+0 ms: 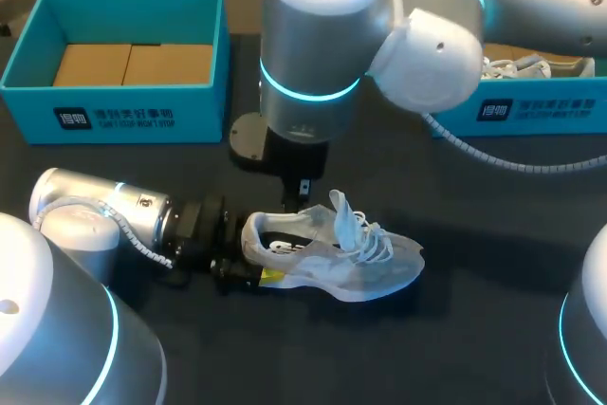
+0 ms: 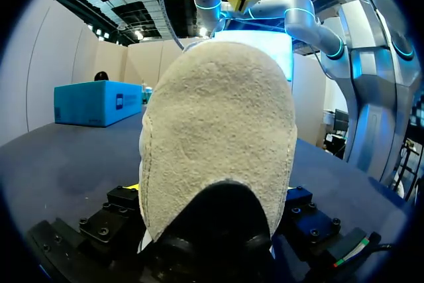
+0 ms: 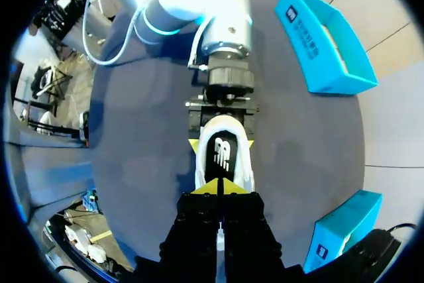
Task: Take the shoe out of the shoebox, open the shoe tongue, remove and reinsert the insole, then place the shoe into the shoebox
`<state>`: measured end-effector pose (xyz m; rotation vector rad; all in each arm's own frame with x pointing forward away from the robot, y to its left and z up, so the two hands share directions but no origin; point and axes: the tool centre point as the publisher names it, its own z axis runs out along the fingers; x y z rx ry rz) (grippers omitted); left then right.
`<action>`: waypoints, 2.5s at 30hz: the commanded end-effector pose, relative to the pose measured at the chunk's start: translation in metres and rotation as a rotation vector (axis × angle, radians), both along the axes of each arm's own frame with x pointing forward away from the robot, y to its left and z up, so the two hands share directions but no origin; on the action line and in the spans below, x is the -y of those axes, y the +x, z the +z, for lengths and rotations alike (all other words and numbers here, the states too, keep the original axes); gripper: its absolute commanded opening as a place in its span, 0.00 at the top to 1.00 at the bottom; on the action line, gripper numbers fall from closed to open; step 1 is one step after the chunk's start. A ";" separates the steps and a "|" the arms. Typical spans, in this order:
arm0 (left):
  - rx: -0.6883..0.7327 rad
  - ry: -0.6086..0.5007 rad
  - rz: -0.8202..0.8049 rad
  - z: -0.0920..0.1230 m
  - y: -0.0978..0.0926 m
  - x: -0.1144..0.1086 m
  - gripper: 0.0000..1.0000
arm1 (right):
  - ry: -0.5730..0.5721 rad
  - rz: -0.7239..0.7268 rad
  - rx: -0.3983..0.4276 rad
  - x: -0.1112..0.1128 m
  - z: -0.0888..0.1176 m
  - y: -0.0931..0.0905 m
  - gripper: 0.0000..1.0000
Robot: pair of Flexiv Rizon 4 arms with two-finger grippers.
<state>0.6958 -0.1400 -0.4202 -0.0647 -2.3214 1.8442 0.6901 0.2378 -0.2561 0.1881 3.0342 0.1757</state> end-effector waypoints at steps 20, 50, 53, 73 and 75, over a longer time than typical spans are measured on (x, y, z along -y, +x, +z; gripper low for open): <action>-0.001 0.003 -0.001 -0.002 0.000 0.001 1.00 | -0.070 0.078 -0.050 -0.011 -0.033 0.016 1.00; -0.001 0.003 -0.001 -0.002 0.000 0.001 1.00 | -0.112 0.162 -0.168 0.002 -0.047 0.046 1.00; -0.001 0.003 -0.001 -0.002 0.000 0.001 1.00 | -0.112 0.162 -0.168 0.002 -0.047 0.046 1.00; -0.001 0.003 -0.001 -0.002 0.000 0.001 1.00 | -0.076 0.169 -0.191 0.015 -0.073 0.054 1.00; -0.001 0.003 -0.001 -0.002 0.000 0.001 1.00 | -0.077 0.167 -0.189 0.017 -0.073 0.057 1.00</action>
